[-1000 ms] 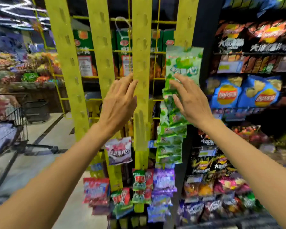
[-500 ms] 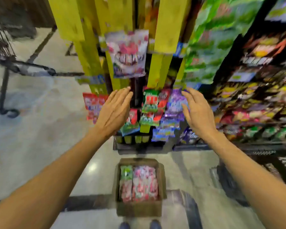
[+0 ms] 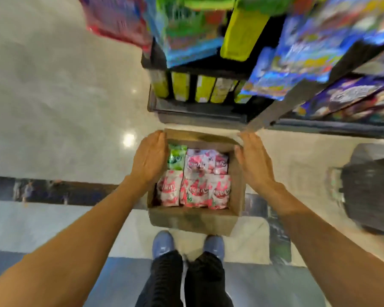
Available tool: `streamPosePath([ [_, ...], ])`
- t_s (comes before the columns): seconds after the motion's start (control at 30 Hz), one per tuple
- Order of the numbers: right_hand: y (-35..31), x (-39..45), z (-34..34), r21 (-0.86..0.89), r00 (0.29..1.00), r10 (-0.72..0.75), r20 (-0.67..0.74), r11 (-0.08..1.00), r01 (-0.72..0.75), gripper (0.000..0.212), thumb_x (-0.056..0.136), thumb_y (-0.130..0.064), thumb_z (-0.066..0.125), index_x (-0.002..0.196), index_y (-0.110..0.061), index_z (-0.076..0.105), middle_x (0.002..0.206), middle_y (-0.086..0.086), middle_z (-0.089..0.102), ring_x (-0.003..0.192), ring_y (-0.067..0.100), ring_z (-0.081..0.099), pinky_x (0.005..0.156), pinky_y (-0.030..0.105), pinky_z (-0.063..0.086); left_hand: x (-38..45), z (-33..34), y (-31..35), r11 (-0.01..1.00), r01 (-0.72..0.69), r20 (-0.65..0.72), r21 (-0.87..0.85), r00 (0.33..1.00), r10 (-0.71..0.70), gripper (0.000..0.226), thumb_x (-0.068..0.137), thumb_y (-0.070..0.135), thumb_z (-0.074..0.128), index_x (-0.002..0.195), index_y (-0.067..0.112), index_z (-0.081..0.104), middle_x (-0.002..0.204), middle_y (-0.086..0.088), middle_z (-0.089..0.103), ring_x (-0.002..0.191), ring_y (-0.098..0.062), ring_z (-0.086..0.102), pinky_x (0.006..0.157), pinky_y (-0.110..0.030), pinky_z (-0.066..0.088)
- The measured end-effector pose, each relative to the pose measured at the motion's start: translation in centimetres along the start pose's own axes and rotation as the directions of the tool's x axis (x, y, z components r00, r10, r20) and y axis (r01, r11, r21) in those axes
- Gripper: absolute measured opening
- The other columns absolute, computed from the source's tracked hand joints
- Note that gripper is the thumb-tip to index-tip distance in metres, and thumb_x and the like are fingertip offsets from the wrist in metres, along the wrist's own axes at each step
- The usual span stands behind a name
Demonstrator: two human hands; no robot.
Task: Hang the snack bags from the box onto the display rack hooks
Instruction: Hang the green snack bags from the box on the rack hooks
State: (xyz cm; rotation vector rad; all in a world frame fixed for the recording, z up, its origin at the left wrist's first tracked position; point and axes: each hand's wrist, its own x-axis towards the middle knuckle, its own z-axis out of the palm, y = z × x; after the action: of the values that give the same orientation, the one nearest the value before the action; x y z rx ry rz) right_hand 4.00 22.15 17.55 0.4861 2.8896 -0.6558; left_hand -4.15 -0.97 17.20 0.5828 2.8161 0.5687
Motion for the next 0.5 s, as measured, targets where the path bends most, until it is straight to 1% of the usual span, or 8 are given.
streamPosePath([
  [0.03,0.6,0.4,2.7,0.007,0.999,0.011,0.035,1.000,-0.011,0.036,0.096,-0.012,0.045,0.130,-0.002,0.048,0.134,0.020,0.047,0.125,0.033,0.042,0.105,0.041,0.033,-0.1,2.5,-1.0,0.998,0.054,0.019,-0.025,0.998,-0.054,0.018,0.098,0.009,0.035,0.096,0.003,0.052,0.096,-0.014,0.056,0.090,-0.032,0.053,0.072,-0.031,0.036],
  [0.1,1.6,0.9,7.9,0.001,0.996,0.019,0.091,1.000,-0.020,0.039,0.096,-0.021,0.040,0.130,-0.004,0.047,0.133,0.018,0.048,0.124,0.033,0.043,0.105,0.045,0.035,-0.2,6.8,-2.5,0.988,0.143,0.091,-0.051,0.986,-0.138,0.023,0.097,0.007,0.036,0.110,-0.004,0.052,0.110,-0.022,0.056,0.100,-0.037,0.053,0.080,-0.039,0.042],
  [0.17,2.2,1.5,12.8,0.029,0.990,0.029,0.139,0.999,-0.034,0.041,0.095,-0.022,0.040,0.131,-0.003,0.046,0.131,0.020,0.049,0.122,0.035,0.045,0.103,0.047,0.038,-0.3,10.7,-4.0,0.982,0.175,0.148,-0.064,0.975,-0.164,0.018,0.092,0.002,0.043,0.106,-0.005,0.053,0.106,-0.025,0.059,0.094,-0.038,0.055,0.072,-0.036,0.040],
  [0.23,2.4,2.4,17.1,0.027,0.982,0.024,0.187,0.999,-0.030,0.041,0.095,-0.014,0.043,0.132,0.003,0.046,0.134,0.024,0.047,0.125,0.038,0.044,0.105,0.046,0.036,-0.1,14.4,-5.8,0.988,0.153,0.226,0.032,0.961,-0.156,0.022,0.086,0.004,0.052,0.108,-0.001,0.052,0.107,-0.024,0.059,0.094,-0.038,0.056,0.074,-0.038,0.042],
  [0.3,1.9,3.6,20.5,-0.032,0.967,-0.004,0.256,0.999,0.012,0.038,0.096,-0.008,0.044,0.132,0.003,0.046,0.137,0.023,0.045,0.128,0.036,0.040,0.105,0.042,0.032,0.3,17.4,-7.2,0.975,0.185,0.278,0.120,0.937,-0.212,0.039,0.086,0.010,0.057,0.122,0.001,0.045,0.119,-0.020,0.054,0.105,-0.036,0.054,0.084,-0.041,0.043],
  [0.37,1.2,4.7,23.4,-0.034,0.954,0.011,0.301,0.999,-0.001,0.038,0.097,-0.011,0.043,0.134,-0.002,0.044,0.138,0.017,0.044,0.129,0.031,0.038,0.105,0.039,0.033,0.8,19.4,-7.9,0.963,0.222,0.292,0.153,0.921,-0.258,0.046,0.089,0.009,0.053,0.131,0.001,0.037,0.129,-0.019,0.048,0.114,-0.033,0.050,0.091,-0.038,0.041],
  [0.43,0.5,5.8,25.7,-0.014,0.950,0.060,0.306,0.998,-0.059,0.040,0.099,-0.023,0.043,0.134,-0.005,0.043,0.137,0.014,0.045,0.128,0.029,0.039,0.103,0.039,0.034,1.3,21.0,-8.4,0.962,0.229,0.275,0.147,0.925,-0.263,0.047,0.090,0.004,0.045,0.135,0.000,0.033,0.134,-0.020,0.043,0.120,-0.034,0.045,0.097,-0.036,0.037],
  [0.5,-0.3,6.5,27.4,-0.014,0.948,0.081,0.308,0.997,-0.080,0.041,0.098,-0.032,0.043,0.129,-0.006,0.048,0.131,0.013,0.050,0.124,0.029,0.042,0.099,0.038,0.035,1.5,22.2,-8.8,0.961,0.246,0.264,0.127,0.925,-0.272,0.050,0.090,0.002,0.044,0.137,-0.002,0.030,0.140,-0.021,0.038,0.129,-0.033,0.038,0.106,-0.033,0.029],
])
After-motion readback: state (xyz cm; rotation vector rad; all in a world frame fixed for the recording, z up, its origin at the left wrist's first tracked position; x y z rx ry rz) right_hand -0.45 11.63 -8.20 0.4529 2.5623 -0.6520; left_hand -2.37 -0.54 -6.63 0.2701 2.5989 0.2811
